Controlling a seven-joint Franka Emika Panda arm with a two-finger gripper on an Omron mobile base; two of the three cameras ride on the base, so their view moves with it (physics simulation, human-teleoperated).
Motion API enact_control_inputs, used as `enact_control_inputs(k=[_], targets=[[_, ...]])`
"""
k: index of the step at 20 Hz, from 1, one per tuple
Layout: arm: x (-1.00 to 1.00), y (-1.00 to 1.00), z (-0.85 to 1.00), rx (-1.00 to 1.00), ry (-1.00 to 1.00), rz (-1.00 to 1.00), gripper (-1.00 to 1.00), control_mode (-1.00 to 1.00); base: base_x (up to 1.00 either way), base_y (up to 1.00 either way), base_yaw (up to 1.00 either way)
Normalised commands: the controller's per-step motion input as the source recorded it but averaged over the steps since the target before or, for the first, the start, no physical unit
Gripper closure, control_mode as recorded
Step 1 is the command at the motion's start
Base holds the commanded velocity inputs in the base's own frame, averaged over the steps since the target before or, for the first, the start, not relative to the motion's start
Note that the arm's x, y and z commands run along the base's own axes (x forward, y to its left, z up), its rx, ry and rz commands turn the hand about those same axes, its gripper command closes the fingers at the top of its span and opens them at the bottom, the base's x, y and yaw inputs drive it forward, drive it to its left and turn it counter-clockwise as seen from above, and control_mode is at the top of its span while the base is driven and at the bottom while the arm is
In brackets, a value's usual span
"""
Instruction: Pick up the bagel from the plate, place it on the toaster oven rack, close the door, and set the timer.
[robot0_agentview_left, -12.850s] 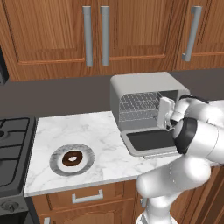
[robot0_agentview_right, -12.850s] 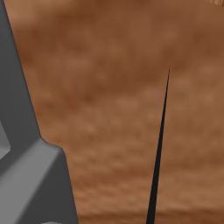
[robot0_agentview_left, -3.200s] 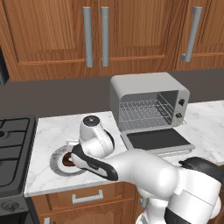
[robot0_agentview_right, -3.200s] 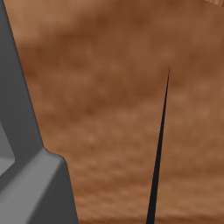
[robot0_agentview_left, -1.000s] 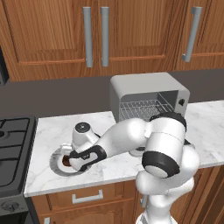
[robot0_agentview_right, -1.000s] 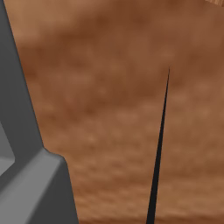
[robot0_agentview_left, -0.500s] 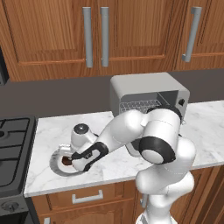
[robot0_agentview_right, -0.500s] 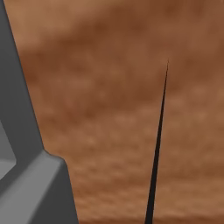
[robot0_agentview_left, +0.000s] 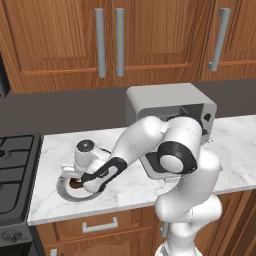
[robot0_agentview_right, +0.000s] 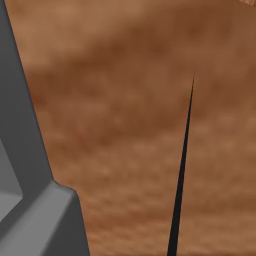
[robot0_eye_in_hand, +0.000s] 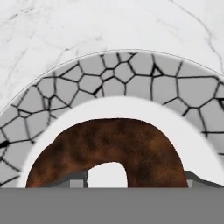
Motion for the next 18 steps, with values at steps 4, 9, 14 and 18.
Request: enact_control_inputs(k=[4, 9, 14, 18], targets=[[-0.40, -0.23, 0.22, 0.11, -0.26, -0.01, 1.00, -1.00, 0.00, 0.00, 0.00], [-0.33, -0.38, 0.61, 0.20, -0.35, 0.00, 1.00, -1.00, 0.00, 0.00, 0.00], [0.00, -0.33, 0.72, 0.17, -0.14, 0.00, 1.00, -1.00, 0.00, 0.00, 0.00], [-0.02, -0.39, 0.97, 0.13, 0.01, 0.00, 1.00, -1.00, 0.00, 0.00, 0.00]])
